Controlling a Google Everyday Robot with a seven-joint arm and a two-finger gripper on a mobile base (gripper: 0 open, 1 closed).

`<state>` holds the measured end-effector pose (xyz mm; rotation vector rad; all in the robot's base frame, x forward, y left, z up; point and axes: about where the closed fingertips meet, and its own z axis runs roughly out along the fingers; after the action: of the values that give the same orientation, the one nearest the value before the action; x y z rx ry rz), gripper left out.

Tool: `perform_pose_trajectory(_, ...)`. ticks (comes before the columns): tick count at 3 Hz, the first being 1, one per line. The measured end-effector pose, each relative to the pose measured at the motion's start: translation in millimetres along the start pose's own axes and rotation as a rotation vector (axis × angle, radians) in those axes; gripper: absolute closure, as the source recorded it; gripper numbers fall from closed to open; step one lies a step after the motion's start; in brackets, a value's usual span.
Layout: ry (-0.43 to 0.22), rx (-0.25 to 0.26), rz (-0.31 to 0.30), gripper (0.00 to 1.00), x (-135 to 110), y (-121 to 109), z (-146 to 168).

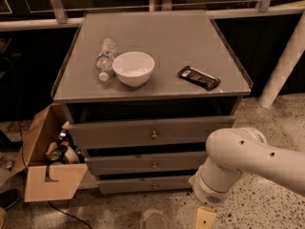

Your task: Open bottom drawer

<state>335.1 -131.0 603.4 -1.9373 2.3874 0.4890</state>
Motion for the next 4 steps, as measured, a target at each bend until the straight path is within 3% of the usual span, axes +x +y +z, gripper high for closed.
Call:
perform_pose_trajectory(1, -0.054, -0.027, 0.004, 0.00, -15, -1, 40)
perform_pose_trajectory(3, -0.177, -0.071, 0.042, 0.00, -45, -24, 118)
perform_pose_trajectory(4, -0.180, -0.078, 0.045, 0.00, -45, -24, 122)
